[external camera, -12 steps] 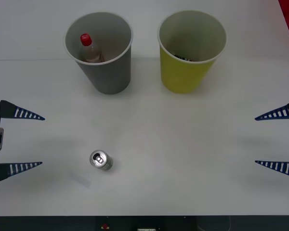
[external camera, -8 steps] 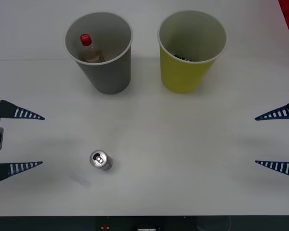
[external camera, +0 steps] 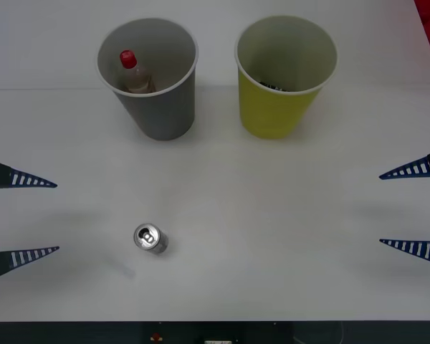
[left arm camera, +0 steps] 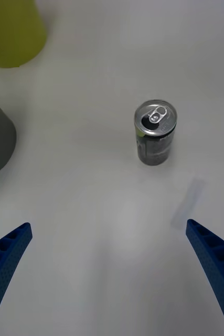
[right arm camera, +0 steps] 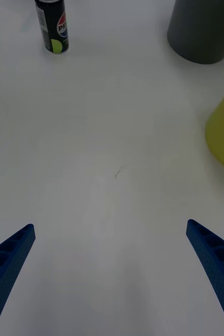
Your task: Put the can into the green bin and the plastic bottle into the gray bin
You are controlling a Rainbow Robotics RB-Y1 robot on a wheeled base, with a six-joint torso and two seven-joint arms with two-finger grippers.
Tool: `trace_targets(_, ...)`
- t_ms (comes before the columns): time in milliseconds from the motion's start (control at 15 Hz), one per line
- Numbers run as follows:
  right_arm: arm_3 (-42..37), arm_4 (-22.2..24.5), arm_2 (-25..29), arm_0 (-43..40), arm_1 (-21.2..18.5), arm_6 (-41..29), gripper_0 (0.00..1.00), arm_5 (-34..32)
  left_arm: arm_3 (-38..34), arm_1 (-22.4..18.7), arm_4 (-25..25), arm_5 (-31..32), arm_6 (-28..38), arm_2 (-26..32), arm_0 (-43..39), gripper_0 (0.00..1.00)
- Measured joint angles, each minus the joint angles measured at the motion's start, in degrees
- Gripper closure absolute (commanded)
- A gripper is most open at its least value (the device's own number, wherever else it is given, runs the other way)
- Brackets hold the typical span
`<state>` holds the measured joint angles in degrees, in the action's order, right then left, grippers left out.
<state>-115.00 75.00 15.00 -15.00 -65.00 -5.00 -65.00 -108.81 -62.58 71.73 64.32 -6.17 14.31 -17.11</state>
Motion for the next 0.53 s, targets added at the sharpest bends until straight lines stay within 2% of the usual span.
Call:
trace_targets(267,0.0,0.0,0.0,0.0,0.0,0.0,0.0,0.0,5.77,0.0,-6.15,0.0,-2.43,-6.03,1.36,0.0)
trace_targets(533,0.0,0.0,0.0,0.0,0.0,0.0,0.0,0.0,13.12,0.0,-14.11,-0.06,-10.25,-12.05,3.61,0.0)
